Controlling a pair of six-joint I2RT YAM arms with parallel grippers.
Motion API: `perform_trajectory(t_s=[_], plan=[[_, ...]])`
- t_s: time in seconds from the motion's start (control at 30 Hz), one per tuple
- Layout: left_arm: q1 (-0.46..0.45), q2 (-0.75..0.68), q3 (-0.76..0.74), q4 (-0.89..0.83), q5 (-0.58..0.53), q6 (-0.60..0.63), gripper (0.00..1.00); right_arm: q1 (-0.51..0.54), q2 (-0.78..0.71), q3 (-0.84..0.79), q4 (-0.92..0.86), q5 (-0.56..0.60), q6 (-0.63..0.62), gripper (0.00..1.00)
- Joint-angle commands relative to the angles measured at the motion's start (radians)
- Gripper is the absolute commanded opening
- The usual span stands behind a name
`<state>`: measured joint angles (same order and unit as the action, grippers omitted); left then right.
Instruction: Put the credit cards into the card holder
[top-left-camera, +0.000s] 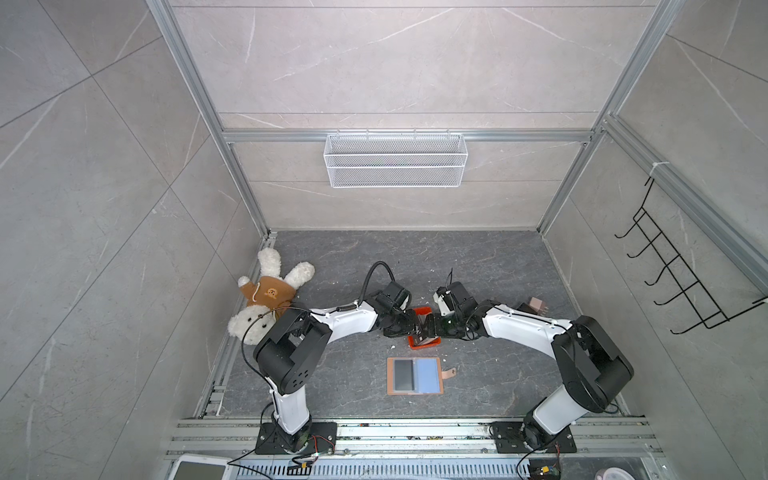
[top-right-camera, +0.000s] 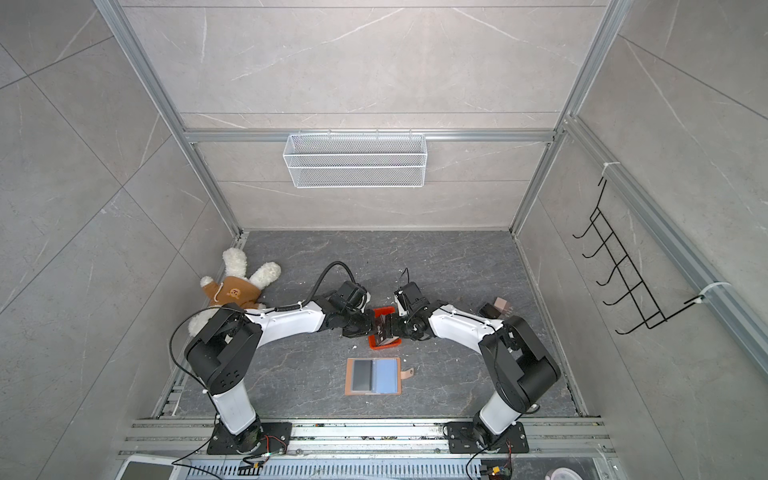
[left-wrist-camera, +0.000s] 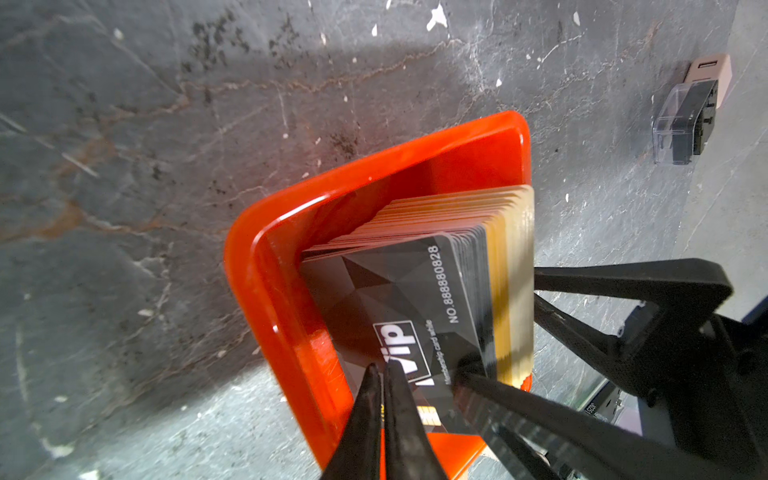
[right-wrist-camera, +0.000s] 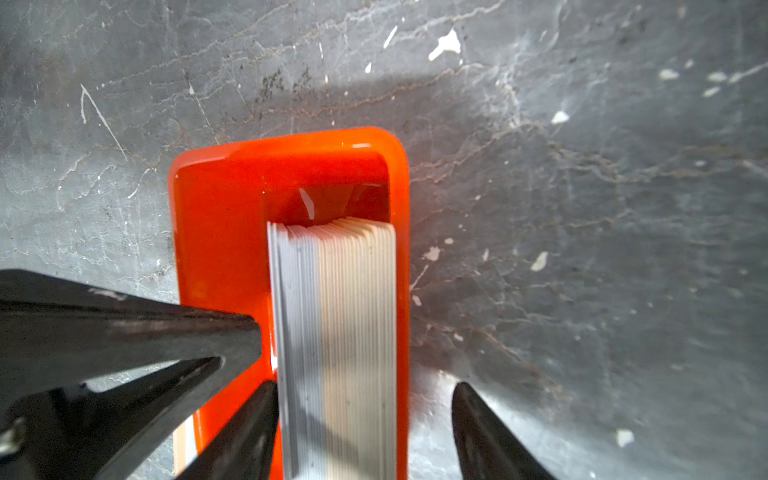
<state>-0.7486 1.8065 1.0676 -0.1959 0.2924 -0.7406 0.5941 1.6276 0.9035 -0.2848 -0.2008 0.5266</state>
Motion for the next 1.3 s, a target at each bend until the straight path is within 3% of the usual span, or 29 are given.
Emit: perform_trajectory(t_s=[0.0,0.67,1.27], plan=[[0.0,-0.005,-0.015,-0.005,0.007,-0.003,0.1,-0.011,-0.027,-0.003,-0.051,0.04,-0.02,0.67],[0.002,-0.008,-0.013,0.045,0.058,-0.034,0.12,-0.011,-0.067,-0.063,-0.053,0.009,-0.02,0.67],[0.003,-0.036,-0.053,0.059,0.066,-0.034,0.11,-0.015,0.045,0.048,-0.023,0.066,0.017,0.67]])
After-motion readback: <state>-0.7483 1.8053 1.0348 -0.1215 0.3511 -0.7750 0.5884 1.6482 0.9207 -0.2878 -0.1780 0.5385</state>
